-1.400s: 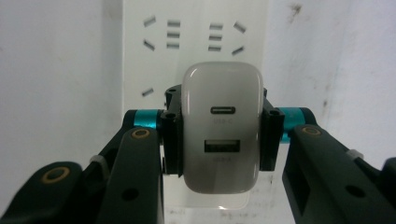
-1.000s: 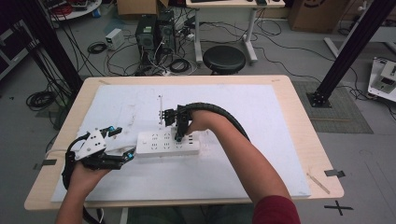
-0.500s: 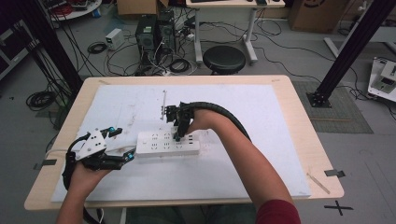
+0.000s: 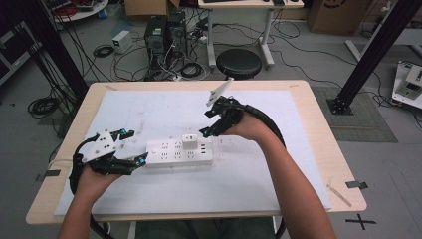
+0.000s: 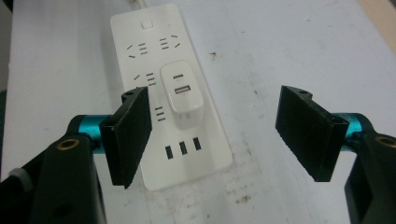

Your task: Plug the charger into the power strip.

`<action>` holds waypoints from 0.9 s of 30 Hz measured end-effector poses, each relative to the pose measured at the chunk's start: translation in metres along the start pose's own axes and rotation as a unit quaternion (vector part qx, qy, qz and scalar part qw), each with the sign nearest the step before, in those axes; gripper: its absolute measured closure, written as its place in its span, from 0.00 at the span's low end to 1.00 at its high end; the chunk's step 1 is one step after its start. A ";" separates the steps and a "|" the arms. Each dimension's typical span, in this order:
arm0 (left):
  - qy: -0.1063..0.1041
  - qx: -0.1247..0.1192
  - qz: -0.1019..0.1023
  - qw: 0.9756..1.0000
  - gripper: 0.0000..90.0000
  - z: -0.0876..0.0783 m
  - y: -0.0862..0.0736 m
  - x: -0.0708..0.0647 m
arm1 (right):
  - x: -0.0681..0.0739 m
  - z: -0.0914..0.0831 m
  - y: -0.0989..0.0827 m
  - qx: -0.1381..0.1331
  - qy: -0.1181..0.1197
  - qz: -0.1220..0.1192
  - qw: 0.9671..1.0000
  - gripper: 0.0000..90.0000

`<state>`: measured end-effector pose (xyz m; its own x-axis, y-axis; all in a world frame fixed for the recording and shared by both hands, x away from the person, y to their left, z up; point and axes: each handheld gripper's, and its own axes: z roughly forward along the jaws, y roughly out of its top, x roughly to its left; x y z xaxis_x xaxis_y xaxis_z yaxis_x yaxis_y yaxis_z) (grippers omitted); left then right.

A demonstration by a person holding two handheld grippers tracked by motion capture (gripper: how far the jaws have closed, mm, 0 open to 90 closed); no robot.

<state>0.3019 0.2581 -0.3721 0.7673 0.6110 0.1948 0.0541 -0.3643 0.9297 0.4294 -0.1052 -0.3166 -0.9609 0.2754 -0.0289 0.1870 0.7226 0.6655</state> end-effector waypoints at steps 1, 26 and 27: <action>-0.002 -0.001 -0.002 1.000 0.19 0.001 0.001 0.001 | 0.000 -0.005 -0.006 -0.013 -0.003 0.011 1.000 0.28; -0.008 -0.001 -0.011 1.000 0.19 0.009 0.002 0.014 | 0.025 -0.062 -0.105 -0.111 -0.074 0.109 0.985 0.24; -0.009 0.000 -0.011 1.000 0.19 0.009 0.003 0.014 | 0.025 -0.062 -0.106 -0.111 -0.075 0.110 0.985 0.24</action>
<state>0.3186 0.2591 -0.3698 0.7771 0.6062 0.1696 0.0707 -0.3517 0.9334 0.3726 -0.2145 -0.3418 -0.8574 0.5135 0.0355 0.3228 0.4827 0.8141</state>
